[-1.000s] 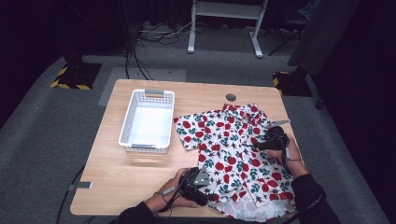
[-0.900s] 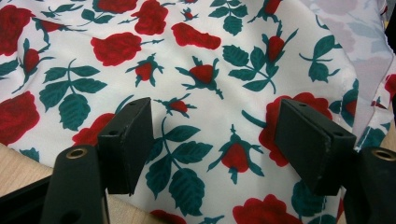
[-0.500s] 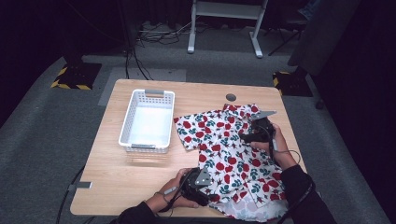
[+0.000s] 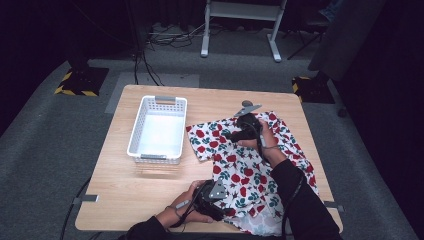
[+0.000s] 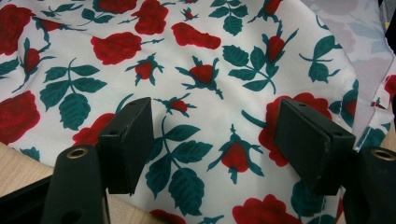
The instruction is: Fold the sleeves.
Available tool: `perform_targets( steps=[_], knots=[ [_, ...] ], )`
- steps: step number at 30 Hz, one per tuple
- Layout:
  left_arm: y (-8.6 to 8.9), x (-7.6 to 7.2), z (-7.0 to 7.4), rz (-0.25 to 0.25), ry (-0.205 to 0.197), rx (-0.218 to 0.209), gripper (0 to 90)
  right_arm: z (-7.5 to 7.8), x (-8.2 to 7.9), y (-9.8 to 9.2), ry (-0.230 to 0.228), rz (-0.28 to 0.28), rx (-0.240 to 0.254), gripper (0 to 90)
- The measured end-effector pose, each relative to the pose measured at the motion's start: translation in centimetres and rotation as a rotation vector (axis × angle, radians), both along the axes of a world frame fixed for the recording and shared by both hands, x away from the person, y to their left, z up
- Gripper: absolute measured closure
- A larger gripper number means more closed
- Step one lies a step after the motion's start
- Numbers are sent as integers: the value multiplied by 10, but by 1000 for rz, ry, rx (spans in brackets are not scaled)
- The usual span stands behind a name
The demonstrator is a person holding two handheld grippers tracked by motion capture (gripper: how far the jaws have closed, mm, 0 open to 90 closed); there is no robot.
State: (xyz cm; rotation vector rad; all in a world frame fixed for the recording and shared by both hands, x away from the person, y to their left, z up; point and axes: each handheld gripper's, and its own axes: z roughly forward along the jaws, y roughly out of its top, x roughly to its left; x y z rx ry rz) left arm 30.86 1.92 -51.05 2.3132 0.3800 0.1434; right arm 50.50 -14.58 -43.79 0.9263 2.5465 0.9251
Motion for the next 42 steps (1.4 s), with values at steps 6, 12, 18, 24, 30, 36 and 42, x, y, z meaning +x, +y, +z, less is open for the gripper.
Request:
perform_targets(
  steps=[6, 12, 18, 24, 30, 36, 42],
  knots=[
    [0, 0, 0, -2, 1, -2, 287, -3, 3, 30, -4, 37, -5, 299],
    [0, 0, 0, -2, 1, -3, 288, -9, 5, 54, 4, 55, -12, 322],
    [0, -1, 0, 0, 0, -1, 288, -14, 9, 76, 10, 73, -27, 324],
    [-1, -1, 0, 1, -1, -1, 289, -18, 13, 95, 10, 78, -54, 326],
    [-1, -2, 0, -5, -1, 2, 291, -26, 16, 109, 26, 86, -57, 330],
    [-1, -2, 0, -5, 0, 0, 292, -35, 17, 124, 43, 95, -79, 332],
    [-2, -5, 0, -14, 0, -2, 297, -45, 16, 134, 66, 94, -84, 334]
  ],
)
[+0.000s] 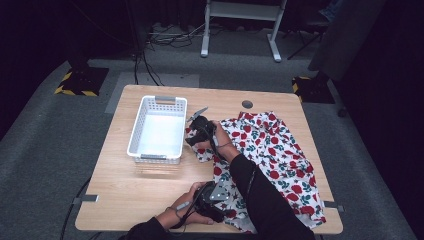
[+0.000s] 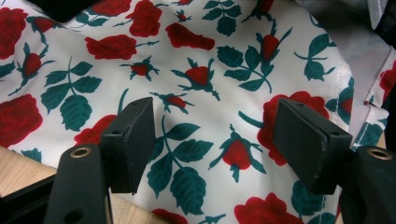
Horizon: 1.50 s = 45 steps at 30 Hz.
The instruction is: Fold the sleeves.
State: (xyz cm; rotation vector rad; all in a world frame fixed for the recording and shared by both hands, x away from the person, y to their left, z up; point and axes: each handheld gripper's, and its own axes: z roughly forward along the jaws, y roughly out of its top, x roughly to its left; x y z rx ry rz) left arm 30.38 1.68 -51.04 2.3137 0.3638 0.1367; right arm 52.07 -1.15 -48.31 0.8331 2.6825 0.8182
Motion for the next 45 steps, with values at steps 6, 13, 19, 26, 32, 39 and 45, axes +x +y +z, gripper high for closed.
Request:
perform_targets(
  steps=[6, 13, 19, 26, 32, 39, 45],
  knots=[
    [0, 0, 0, 0, 1, 0, 298, -7, 2, 2, 12, -25, -16, 338],
    [0, 0, 0, 0, 2, 1, 298, -6, 7, -3, 27, -62, 9, 555],
    [0, 0, 0, -1, 2, 1, 298, -5, 11, -7, 12, -125, 3, 811],
    [1, 0, 0, -5, 3, 2, 298, -4, 9, -9, -14, -125, -12, 884],
    [1, 0, 0, -7, 2, 2, 300, 12, 3, -27, -71, -132, 36, 885],
    [1, 0, 0, -10, 1, 0, 303, 39, -8, -65, -126, -162, 111, 886],
    [1, 0, 0, -10, 2, -1, 302, 52, -22, -100, -156, -192, 147, 886]
  ],
)
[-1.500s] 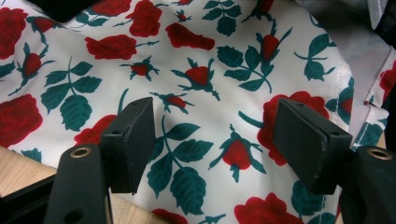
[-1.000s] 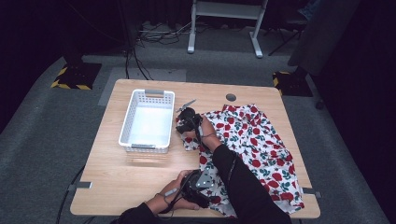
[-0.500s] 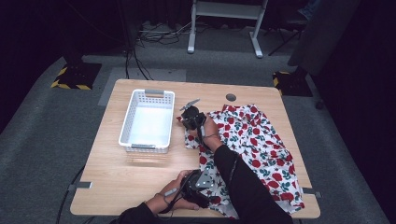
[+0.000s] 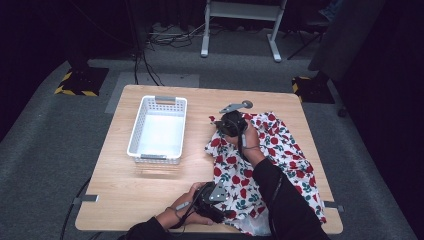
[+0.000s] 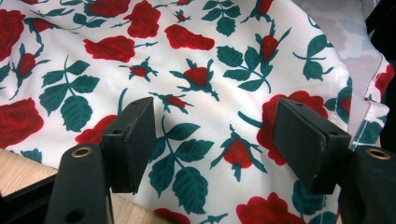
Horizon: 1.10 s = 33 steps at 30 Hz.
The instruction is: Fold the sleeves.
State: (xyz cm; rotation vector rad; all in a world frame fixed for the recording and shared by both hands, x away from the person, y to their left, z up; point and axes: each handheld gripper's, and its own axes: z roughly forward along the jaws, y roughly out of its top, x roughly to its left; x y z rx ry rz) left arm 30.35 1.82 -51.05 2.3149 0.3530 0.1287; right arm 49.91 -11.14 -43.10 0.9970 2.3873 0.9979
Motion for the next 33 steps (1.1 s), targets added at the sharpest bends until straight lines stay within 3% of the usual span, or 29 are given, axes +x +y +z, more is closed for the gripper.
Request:
perform_targets(
  steps=[6, 11, 15, 19, 23, 25, 28, 30, 31, 33],
  knots=[
    [0, 0, 0, 1, -1, 2, 303, 4, -17, -31, -23, -32, 49, 885],
    [0, 0, 0, 2, 0, 1, 303, 3, -35, -62, -50, -90, 48, 886],
    [0, 0, 0, 3, 1, 0, 303, -2, -43, -78, -48, -111, 42, 885],
    [0, 0, 0, 2, 0, 2, 303, -16, -54, -109, -20, -161, 55, 875],
    [0, 0, 0, 4, 1, 1, 303, -23, -59, -121, -4, -177, 53, 854],
    [0, 0, 0, 5, 0, 1, 303, -30, -64, -132, 20, -189, 52, 821],
    [0, 0, 0, 4, 0, 2, 303, -40, -71, -150, 84, -183, 38, 655],
    [0, 0, 0, 4, -1, 3, 303, -43, -78, -166, 109, -185, 61, 587],
    [0, 0, 0, 4, -1, 3, 303, -44, -84, -180, 101, -194, 67, 548],
    [0, 0, 0, 5, -2, 3, 303, -43, -86, -187, 92, -195, 63, 532]
  ],
)
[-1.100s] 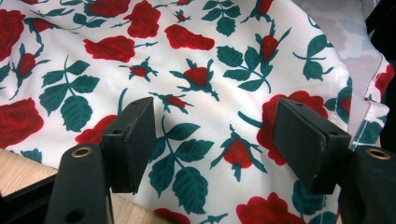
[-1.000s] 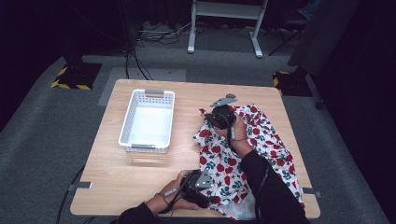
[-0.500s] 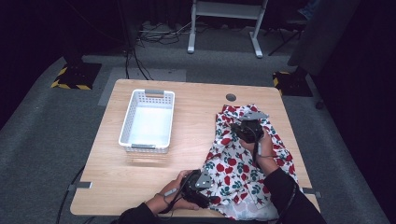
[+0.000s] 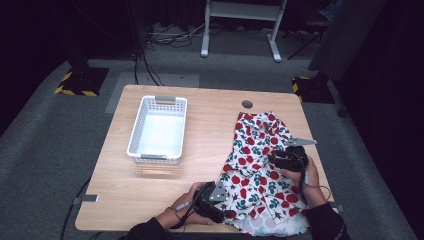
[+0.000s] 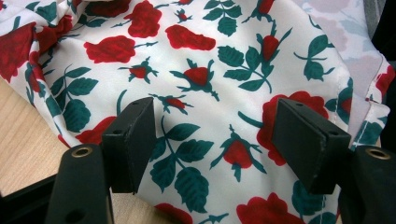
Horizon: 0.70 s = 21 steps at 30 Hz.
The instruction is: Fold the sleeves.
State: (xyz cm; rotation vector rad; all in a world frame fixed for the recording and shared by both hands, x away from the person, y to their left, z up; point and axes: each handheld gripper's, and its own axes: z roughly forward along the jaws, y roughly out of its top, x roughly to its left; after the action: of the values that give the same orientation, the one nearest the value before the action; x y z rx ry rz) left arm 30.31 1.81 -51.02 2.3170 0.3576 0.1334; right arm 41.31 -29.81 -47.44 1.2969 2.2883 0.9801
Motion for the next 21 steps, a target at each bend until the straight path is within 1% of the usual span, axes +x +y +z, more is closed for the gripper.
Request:
perform_targets(
  steps=[1, 2, 3, 4, 5, 6, 7, 8, 9, 10, 11, 13, 14, 15, 17, 18, 20, 21],
  knots=[
    [0, 0, 0, 2, 0, 0, 302, 1, -4, -10, -22, 6, -24, 503],
    [0, -1, 0, 10, 1, 2, 301, 2, -7, -18, -41, 12, -66, 484],
    [0, -1, 1, 16, 2, 6, 301, 3, -11, -27, -61, 19, -119, 461],
    [0, -1, 2, 19, 4, 15, 299, 2, -12, -32, -62, 20, -141, 438],
    [0, -1, 3, 21, -4, 30, 293, 1, -14, -39, -60, 25, -169, 423],
    [-1, -1, 4, 28, -16, 34, 272, -1, -16, -45, -64, 21, -202, 408],
    [1, 1, 8, 45, -25, 25, 265, -5, -17, -57, -58, 14, -222, 388],
    [1, 3, 9, 54, -24, 19, 265, -6, -17, -61, -54, 16, -209, 378],
    [1, 5, 11, 71, -37, 19, 264, -8, -17, -66, -45, 14, -188, 365],
    [0, 7, 12, 84, -46, 13, 264, -9, -16, -69, -37, 14, -180, 352],
    [0, 11, 13, 96, -46, 5, 265, -11, -15, -70, -28, 18, -182, 338],
    [-2, 18, 13, 111, -58, 7, 265, -15, -14, -72, -17, 31, -175, 324],
    [-3, 22, 12, 131, -62, 8, 266, -16, -14, -72, -14, 34, -169, 321],
    [-3, 26, 11, 140, -54, 3, 271, -18, -13, -72, -5, 38, -164, 317],
    [-3, 31, 7, 141, -59, 19, 289, -20, -13, -71, -2, 37, -166, 316],
    [-2, 32, 5, 148, -56, 23, 292, -20, -13, -70, -1, 39, -154, 313],
    [-1, 33, 2, 148, -43, 25, 293, -22, -12, -69, 2, 47, -147, 307],
    [-1, 33, 2, 146, -45, 22, 289, -22, -11, -68, 2, 43, -136, 308]
  ],
)
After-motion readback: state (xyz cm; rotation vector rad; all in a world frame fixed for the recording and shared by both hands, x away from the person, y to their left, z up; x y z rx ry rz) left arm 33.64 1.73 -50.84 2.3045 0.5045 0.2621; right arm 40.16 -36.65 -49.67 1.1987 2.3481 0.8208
